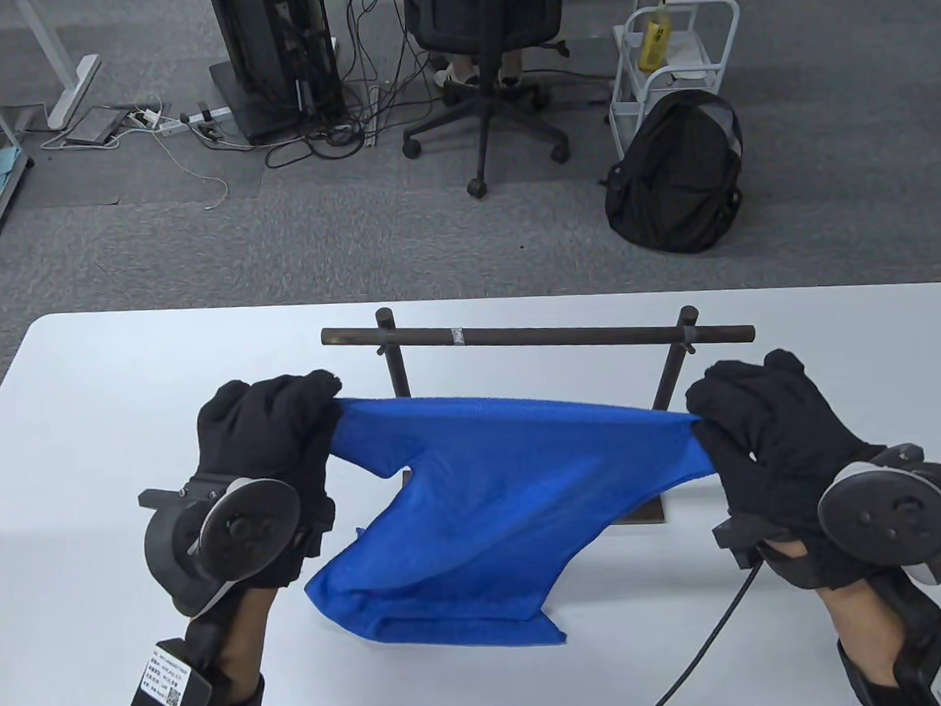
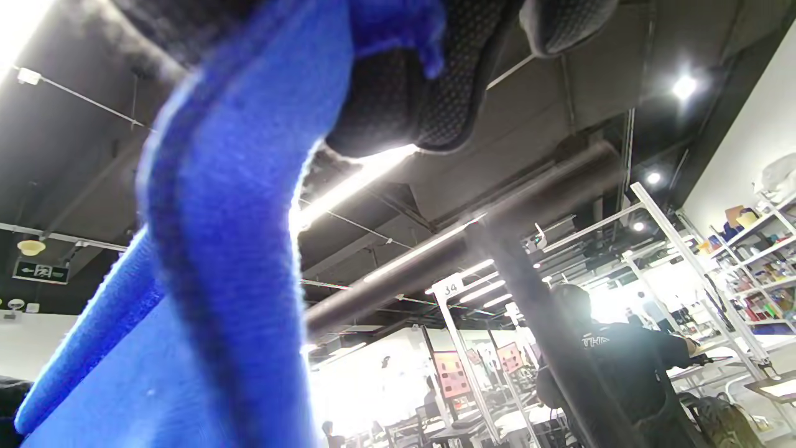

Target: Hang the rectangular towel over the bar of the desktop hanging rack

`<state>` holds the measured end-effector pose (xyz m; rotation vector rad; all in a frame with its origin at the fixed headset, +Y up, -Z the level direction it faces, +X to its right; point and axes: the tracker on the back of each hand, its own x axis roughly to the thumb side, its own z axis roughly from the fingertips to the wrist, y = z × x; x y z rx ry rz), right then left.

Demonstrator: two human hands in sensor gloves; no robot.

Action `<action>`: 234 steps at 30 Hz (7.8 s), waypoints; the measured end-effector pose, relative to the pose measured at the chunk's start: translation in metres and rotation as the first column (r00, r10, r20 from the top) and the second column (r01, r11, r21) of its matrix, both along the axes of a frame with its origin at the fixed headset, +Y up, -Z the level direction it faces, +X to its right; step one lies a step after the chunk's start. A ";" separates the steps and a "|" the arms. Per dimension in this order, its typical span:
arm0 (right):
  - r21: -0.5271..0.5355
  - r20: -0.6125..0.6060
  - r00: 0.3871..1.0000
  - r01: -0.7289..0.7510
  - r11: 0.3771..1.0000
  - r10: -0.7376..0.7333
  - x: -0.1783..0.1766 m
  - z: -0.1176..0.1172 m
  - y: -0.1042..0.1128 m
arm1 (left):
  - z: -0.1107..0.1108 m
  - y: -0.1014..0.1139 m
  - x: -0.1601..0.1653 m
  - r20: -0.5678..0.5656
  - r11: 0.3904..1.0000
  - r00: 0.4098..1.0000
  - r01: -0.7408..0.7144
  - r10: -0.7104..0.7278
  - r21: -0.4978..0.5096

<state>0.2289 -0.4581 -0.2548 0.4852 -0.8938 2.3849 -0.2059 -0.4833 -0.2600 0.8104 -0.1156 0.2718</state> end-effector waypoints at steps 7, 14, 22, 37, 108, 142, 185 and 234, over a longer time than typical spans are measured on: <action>-0.158 -0.038 0.987 0.148 0.976 -0.156 0.013 -0.030 0.045 | -0.028 0.046 -0.003 -0.026 0.999 0.999 -0.027 0.026 -0.028; -0.309 0.081 0.987 0.156 0.938 -0.137 0.025 -0.087 0.047 | -0.071 0.059 -0.007 -0.017 0.988 0.996 -0.086 0.085 -0.130; -0.566 0.091 0.925 0.353 0.745 -0.369 0.053 -0.138 0.004 | -0.122 0.037 -0.024 0.094 0.848 0.934 -0.265 0.343 -0.459; -0.872 0.119 0.568 0.452 0.189 -0.814 0.067 -0.172 -0.070 | -0.173 -0.056 -0.040 -0.025 0.053 0.288 -0.259 0.957 -0.964; -0.606 0.424 0.616 0.738 0.298 -0.664 0.050 -0.134 -0.260 | -0.108 -0.259 0.003 -0.191 0.111 0.366 -0.663 0.911 -0.741; -0.610 0.465 0.810 0.586 0.534 -0.358 0.040 -0.145 -0.272 | -0.103 -0.280 -0.005 -0.233 0.096 0.390 -0.664 0.891 -0.742; -0.019 0.337 0.910 -0.249 0.968 0.241 -0.061 -0.034 -0.068 | -0.023 -0.046 0.101 -0.018 0.988 0.990 0.141 -0.142 -0.064; 0.005 0.383 0.899 -0.230 0.973 0.210 -0.059 -0.032 -0.068 | -0.025 -0.046 0.088 -0.002 0.994 0.997 0.079 -0.080 -0.072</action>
